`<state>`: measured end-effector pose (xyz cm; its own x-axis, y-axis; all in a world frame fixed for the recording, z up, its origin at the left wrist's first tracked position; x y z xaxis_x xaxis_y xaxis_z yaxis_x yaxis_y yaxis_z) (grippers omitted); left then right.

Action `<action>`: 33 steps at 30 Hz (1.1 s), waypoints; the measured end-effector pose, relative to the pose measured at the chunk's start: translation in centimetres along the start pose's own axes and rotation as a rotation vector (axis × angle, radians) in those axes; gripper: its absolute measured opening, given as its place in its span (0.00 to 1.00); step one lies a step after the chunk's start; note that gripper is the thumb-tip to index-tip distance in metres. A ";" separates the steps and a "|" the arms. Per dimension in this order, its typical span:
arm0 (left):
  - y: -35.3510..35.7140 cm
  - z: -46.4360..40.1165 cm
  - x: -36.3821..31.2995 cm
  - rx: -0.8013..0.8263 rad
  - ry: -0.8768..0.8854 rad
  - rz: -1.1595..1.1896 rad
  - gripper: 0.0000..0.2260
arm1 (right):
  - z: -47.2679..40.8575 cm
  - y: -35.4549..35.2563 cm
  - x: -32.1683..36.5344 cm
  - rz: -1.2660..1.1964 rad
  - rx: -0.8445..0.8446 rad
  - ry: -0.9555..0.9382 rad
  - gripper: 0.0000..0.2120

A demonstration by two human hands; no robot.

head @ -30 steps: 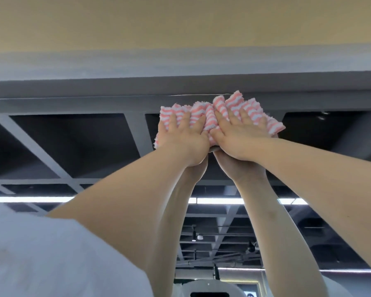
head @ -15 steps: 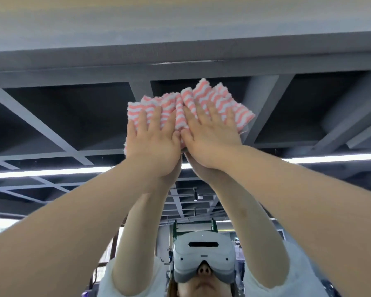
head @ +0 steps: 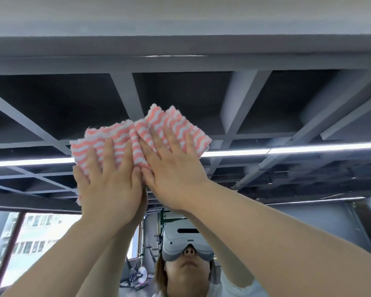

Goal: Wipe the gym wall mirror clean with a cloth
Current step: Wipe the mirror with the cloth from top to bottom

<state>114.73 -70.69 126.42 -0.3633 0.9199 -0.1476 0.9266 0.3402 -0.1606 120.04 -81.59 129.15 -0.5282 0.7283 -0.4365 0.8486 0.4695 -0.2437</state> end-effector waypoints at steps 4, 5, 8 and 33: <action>0.2 0.8 -3.9 0.033 -0.007 0.002 0.28 | 2.3 -0.2 -3.4 0.008 0.025 0.023 0.28; 0.3 0.9 -5.2 0.044 0.008 -0.010 0.25 | 3.0 -0.2 -4.6 0.016 0.036 0.034 0.28; 0.6 1.0 -8.9 0.069 0.051 -0.021 0.25 | 4.6 -0.6 -8.4 0.026 0.065 0.089 0.28; 4.7 3.8 -42.3 0.078 0.515 0.022 0.26 | 23.4 -2.1 -38.2 0.031 0.164 0.598 0.28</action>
<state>134.10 -108.75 128.18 -0.2306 0.9101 0.3442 0.9161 0.3223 -0.2383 139.10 -122.02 126.05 -0.3867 0.9163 0.1042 0.8321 0.3953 -0.3891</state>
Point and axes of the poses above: each hand's wrist, its own z-axis away from the middle knuckle, its own y-axis out of the palm, x = y × z, the point moved 2 cm from there along -z, towards the middle knuckle, and after that the axes turned 1 degree about z, right-handed, at the moved point
